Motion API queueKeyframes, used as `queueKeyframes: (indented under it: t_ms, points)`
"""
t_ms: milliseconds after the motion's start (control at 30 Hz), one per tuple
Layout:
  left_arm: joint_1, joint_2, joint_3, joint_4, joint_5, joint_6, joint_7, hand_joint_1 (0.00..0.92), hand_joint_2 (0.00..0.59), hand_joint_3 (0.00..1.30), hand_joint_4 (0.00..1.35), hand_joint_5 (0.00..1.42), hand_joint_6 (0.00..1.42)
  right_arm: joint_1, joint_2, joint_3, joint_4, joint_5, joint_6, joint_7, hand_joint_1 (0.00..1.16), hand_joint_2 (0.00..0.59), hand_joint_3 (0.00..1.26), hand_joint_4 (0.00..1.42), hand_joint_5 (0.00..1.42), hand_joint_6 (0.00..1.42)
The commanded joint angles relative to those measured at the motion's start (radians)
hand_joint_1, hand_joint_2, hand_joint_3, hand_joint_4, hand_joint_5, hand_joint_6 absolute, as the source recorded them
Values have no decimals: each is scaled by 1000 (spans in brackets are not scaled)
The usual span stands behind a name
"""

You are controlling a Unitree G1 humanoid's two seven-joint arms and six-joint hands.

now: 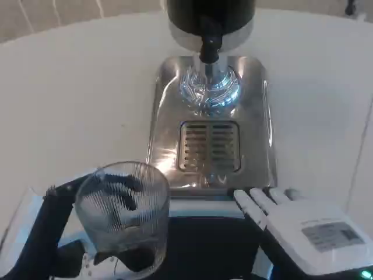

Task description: Grasp the cup under the faucet to collect the drink, then remove the cup.

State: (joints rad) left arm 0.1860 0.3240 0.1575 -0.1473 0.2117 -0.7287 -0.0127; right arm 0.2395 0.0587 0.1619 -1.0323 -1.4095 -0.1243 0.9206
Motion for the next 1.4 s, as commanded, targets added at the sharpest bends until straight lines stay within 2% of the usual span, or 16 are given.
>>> queueKeyframes:
  t_ms: [33, 233, 667, 800, 1000, 1167, 1400]
  points:
    - [-13, -5, 4, -11, 7, 4, 2, 546, 43, 987, 1190, 1297, 500, 0, 101, 11, -15, -15, 10, 0, 276, 428, 0, 0, 0, 0]
    - [-17, -11, 2, -28, 19, 12, 2, 546, 43, 987, 1190, 1297, 500, -20, 84, 0, -15, -3, 24, 14, 273, 430, 0, 0, 0, 0]
    - [-68, -49, -31, 31, 80, 46, 28, 546, 43, 986, 1190, 1284, 500, 3, 87, -20, -15, 3, 23, -15, 261, 433, 0, 0, 0, 0]
    - [-138, -77, -43, 100, 120, 73, 60, 546, 43, 986, 1190, 1284, 500, -6, 89, -40, -15, 12, 20, -10, 256, 429, 0, 0, 0, 0]
    - [-246, -92, -61, 190, 168, 86, 116, 546, 43, 986, 1176, 1283, 500, -8, 85, -90, -15, 46, 11, -2, 242, 442, 0, 0, 0, 0]
    - [-359, -102, -70, 298, 202, 98, 179, 550, 45, 987, 1176, 1283, 500, -10, 71, -137, -15, 88, -9, 33, 238, 443, 0, 0, 0, 0]
    - [-501, -96, -114, 489, 261, 96, 283, 552, 45, 987, 1176, 1283, 500, -24, 76, -186, -15, 125, -36, 81, 233, 443, 0, 0, 0, 0]
